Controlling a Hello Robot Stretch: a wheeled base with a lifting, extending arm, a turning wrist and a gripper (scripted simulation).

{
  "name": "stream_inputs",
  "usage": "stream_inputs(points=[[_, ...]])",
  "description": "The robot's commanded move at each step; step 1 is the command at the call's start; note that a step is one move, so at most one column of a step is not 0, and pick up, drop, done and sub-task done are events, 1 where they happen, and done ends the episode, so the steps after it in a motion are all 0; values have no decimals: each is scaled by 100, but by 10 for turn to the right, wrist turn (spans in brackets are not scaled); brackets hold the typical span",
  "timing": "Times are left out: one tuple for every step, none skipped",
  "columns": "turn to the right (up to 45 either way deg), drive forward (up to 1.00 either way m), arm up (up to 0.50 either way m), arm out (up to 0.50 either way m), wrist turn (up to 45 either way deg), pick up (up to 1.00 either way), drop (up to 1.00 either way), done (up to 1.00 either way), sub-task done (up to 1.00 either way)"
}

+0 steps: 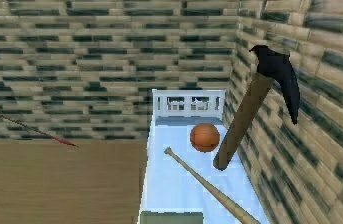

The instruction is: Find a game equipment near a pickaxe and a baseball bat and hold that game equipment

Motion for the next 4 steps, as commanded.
stream_inputs(points=[[-450, 0, 0, 0, 0, 0, 0, 0, 0], [-240, 0, 0, 0, 0, 0, 0, 0, 0], [-30, 0, 0, 0, 0, 0, 0, 0, 0], [-120, 0, 0, 0, 0, 0, 0, 0, 0]])
